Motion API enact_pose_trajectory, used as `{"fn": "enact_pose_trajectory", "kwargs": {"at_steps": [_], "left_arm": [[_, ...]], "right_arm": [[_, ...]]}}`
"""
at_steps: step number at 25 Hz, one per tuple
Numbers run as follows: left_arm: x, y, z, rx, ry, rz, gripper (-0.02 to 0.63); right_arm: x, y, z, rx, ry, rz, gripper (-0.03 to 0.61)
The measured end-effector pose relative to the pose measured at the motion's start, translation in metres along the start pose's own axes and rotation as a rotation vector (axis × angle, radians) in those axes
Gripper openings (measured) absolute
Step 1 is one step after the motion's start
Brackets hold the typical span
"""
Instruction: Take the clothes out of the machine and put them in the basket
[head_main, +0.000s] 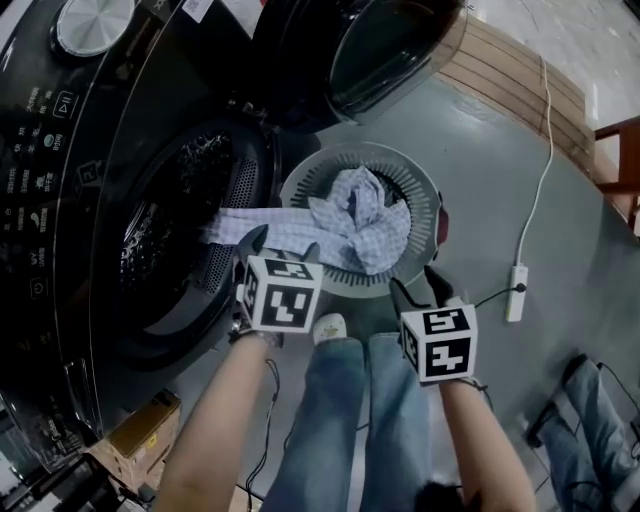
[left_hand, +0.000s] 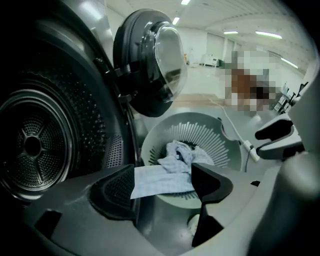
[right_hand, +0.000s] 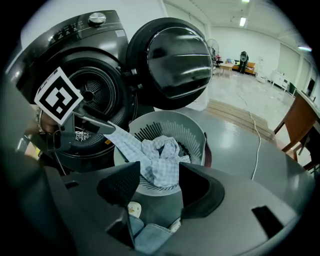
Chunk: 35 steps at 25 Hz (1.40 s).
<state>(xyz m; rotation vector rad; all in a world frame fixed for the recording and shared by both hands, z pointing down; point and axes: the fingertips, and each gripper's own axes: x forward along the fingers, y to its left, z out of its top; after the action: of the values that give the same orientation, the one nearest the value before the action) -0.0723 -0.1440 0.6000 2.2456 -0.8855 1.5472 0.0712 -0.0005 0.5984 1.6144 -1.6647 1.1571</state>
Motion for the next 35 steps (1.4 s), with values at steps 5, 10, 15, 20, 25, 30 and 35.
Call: {"fn": "enact_pose_trajectory", "kwargs": {"at_steps": [5,10,15,20,25,30,35], "left_arm": [[0.008,0.066,-0.035,-0.018,0.063,0.118,0.344],[0.023,0.118,-0.057,0.007,0.095,0.238,0.365],[0.048,0.139,-0.073,0.022,0.151,0.245,0.38],[0.071,0.145,-0.088,0.011,0.19,0.214,0.382],[0.068,0.143,-0.085,0.018,0.181,0.253,0.341],[0.048,0.116,-0.073,0.065,0.101,0.278,0.048],[0.025,0.064,-0.039,0.004,-0.032,0.171,0.038]], "right_arm": [[0.015,0.024,0.002,-0.012,0.011,0.017,0.241],[0.032,0.042,0.004,-0.006,0.02,0.017,0.241],[0.047,0.057,0.006,0.022,0.023,0.017,0.239],[0.055,0.069,0.008,0.011,0.014,0.027,0.239],[0.057,0.068,0.002,0.022,0.025,0.021,0.235],[0.05,0.067,-0.004,0.021,0.033,0.024,0.232],[0.036,0.055,-0.003,0.024,0.012,0.023,0.227]]}}
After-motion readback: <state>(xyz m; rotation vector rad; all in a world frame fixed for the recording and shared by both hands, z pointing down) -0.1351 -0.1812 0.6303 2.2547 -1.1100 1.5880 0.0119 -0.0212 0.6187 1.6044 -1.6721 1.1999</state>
